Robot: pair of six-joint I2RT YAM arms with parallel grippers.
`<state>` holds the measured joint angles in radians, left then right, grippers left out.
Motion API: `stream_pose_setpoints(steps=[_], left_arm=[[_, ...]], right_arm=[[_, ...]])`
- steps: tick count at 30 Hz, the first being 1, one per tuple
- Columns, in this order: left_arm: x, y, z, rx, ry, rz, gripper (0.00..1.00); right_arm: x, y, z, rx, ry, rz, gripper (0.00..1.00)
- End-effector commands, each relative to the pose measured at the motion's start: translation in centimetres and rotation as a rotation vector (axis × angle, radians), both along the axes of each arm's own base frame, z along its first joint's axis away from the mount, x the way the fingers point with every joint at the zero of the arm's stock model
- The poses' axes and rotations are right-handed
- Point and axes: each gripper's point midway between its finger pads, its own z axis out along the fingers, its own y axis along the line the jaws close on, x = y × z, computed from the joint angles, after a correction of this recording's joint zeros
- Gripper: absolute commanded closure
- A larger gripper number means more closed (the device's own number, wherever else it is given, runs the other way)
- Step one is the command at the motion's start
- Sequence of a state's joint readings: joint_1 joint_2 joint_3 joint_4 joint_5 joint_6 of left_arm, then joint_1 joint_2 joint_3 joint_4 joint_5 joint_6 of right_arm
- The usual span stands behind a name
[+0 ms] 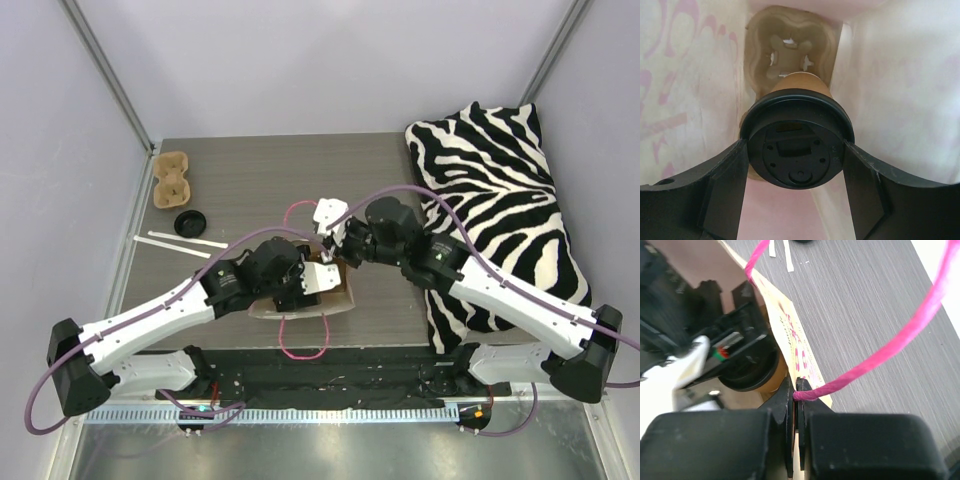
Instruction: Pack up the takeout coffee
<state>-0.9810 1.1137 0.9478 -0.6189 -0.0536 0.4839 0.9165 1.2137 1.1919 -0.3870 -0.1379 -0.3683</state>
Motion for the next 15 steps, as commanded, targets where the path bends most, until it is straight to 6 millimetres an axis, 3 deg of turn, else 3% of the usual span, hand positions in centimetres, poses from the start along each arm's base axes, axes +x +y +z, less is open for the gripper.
stream_pose_setpoints(steps=[1,8,15], left_arm=[[0.6,-0.9,1.9,-0.082,-0.094,-0.022,0.9],[-0.3,-2.2,1.8,-0.091,-0.158,-0.089,0.92],[1.1,-3.3,1.3,-0.099,-0.227,-0.068,0.94]], right_arm=[[0.6,-0.3,3.8,0.095,-0.158,-0.114,0.99],[0.5,-0.1,3.9,0.129,-0.147,-0.17,0.99],[0.2,0.0,3.8,0.139,-0.107,-0.175,0.99]])
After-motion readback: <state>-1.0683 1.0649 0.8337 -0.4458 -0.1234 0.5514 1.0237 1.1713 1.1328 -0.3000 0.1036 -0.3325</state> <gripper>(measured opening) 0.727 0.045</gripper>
